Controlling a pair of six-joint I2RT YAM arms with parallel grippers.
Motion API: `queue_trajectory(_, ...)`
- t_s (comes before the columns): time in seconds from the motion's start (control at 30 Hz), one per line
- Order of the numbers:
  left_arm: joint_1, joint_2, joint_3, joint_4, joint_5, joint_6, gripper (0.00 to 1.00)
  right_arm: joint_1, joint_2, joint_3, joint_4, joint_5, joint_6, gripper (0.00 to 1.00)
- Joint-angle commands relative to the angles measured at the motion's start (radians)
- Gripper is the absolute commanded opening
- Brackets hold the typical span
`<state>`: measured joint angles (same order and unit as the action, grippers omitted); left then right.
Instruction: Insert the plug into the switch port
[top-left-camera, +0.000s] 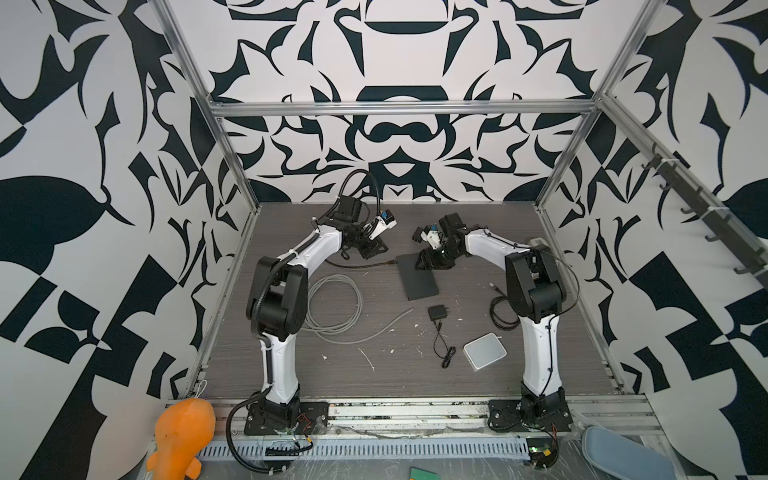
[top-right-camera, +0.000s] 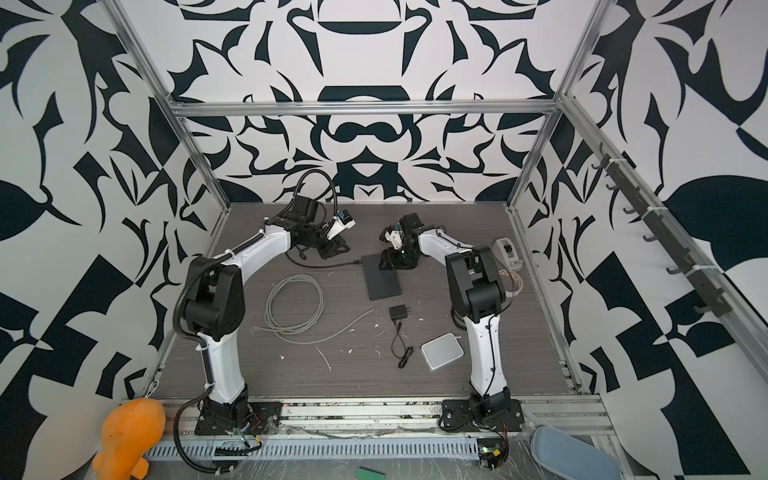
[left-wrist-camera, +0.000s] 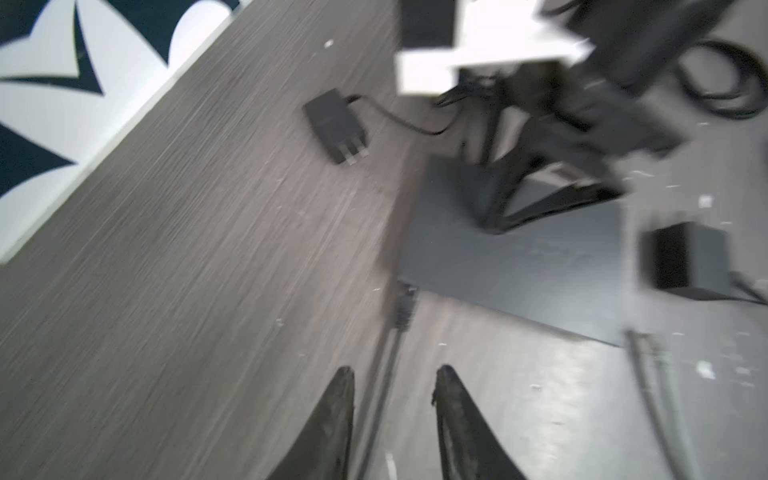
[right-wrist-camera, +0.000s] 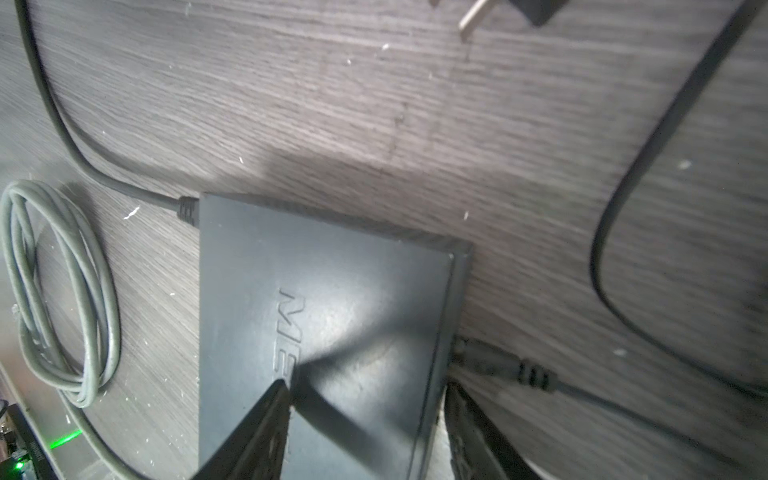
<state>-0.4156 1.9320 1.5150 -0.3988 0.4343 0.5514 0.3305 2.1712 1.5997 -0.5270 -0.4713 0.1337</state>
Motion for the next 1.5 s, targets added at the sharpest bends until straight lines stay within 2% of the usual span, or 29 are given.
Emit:
queue_trajectory(0.0,-0.135,-0.046,-0.146,0.098,-0.055,-0.153,0.36,-0.026,-0.042,-0.019,-0.042,0.006,0.022,0.64)
queue_trajectory(0.1,-0.205,-0.082,-0.265,0.165,-0.134,-0.287,0.36,-0.033,-0.052,-0.024,-0.041,-0.006,0.022,0.64)
queue_trajectory(0.2,-0.257,-0.126,-0.355,0.197,-0.158,-0.369,0.36,-0.032,-0.067,-0.038,-0.041,-0.02,0.022,0.64)
queue_trajectory(0.3,-0.312,-0.162,-0.414,0.186,-0.214,-0.376,0.38,-0.034,-0.081,-0.059,-0.034,-0.029,0.031,0.64)
queue_trajectory(0.4,-0.351,-0.177,-0.463,0.168,-0.224,-0.383,0.38,-0.033,-0.1,-0.08,-0.02,-0.035,0.04,0.65)
queue_trajectory(0.57,-0.377,-0.152,-0.485,0.124,-0.291,-0.365,0.37,-0.033,-0.139,-0.102,-0.02,-0.032,0.037,0.65)
queue_trajectory(0.73,-0.377,-0.115,-0.471,0.075,-0.344,-0.319,0.3,-0.034,-0.18,-0.123,-0.052,-0.035,0.029,0.65)
queue_trajectory(0.9,-0.377,-0.079,-0.437,0.056,-0.35,-0.3,0.2,-0.034,-0.24,-0.184,-0.068,-0.058,0.024,0.65)
queue_trajectory(0.97,-0.377,-0.067,-0.421,0.041,-0.343,-0.288,0.16,-0.034,-0.263,-0.211,-0.072,-0.07,0.024,0.65)
queue_trajectory(1.07,-0.374,-0.073,-0.429,0.063,-0.332,-0.277,0.0,-0.034,-0.297,-0.25,-0.083,-0.115,0.027,0.64)
queue_trajectory(1.17,-0.336,-0.126,-0.436,0.078,-0.266,-0.236,0.0,-0.033,-0.341,-0.328,-0.017,-0.248,0.044,0.63)
queue_trajectory(1.3,-0.22,-0.205,-0.433,0.053,-0.043,-0.163,0.0,-0.032,-0.398,-0.465,0.211,-0.451,0.154,0.64)
queue_trajectory(1.37,-0.194,-0.221,-0.432,0.03,0.012,-0.123,0.0,-0.029,-0.407,-0.506,0.318,-0.498,0.227,0.63)
queue_trajectory(1.47,-0.174,-0.222,-0.435,0.006,0.037,-0.095,0.0,-0.015,-0.407,-0.539,0.415,-0.512,0.334,0.62)
